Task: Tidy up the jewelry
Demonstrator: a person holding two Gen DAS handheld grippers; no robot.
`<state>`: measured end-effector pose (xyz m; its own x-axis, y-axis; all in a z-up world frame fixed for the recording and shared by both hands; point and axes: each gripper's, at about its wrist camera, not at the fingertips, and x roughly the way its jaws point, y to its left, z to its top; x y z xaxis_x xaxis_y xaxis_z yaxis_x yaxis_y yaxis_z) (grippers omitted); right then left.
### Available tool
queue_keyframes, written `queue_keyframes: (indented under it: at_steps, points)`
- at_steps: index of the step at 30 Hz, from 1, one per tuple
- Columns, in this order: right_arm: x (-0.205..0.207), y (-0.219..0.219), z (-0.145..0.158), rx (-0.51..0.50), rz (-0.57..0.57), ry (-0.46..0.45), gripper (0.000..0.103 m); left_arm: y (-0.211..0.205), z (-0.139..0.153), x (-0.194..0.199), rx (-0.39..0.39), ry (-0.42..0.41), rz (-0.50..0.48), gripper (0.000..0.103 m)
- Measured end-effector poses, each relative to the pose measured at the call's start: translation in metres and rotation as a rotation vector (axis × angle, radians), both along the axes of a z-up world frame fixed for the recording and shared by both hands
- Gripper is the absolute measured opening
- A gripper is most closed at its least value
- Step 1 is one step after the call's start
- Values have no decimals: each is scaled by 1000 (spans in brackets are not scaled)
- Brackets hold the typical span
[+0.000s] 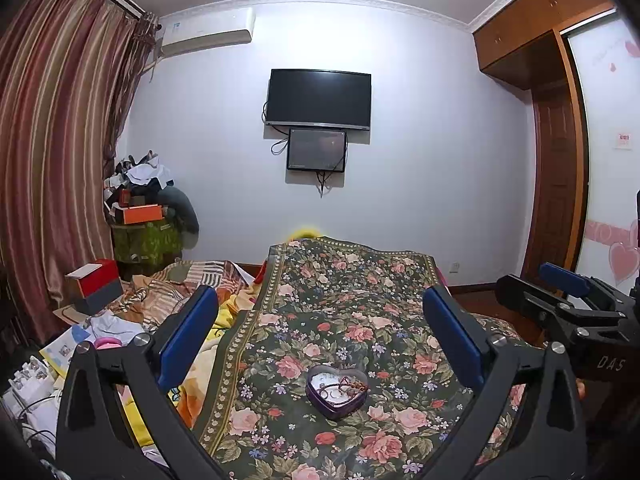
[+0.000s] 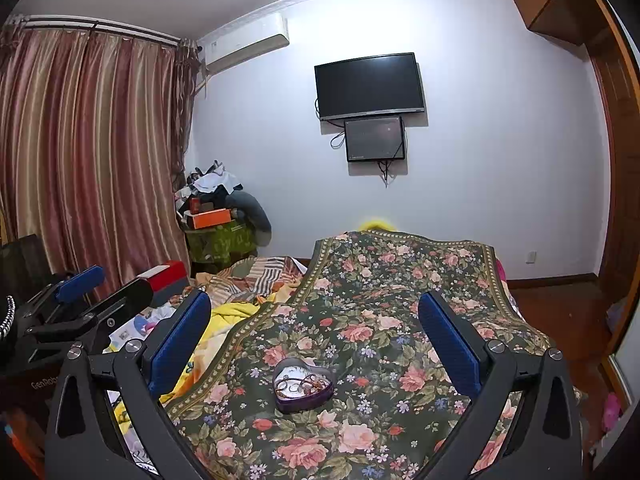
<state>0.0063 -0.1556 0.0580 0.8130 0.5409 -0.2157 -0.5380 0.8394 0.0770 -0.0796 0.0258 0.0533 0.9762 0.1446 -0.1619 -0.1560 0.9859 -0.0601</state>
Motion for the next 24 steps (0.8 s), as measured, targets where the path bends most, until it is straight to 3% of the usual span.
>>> queue_keyframes:
  at_steps: [24]
  points:
    - [-1,0,1,-1,3,2,103,1,-2,3,-9,12,-3,103]
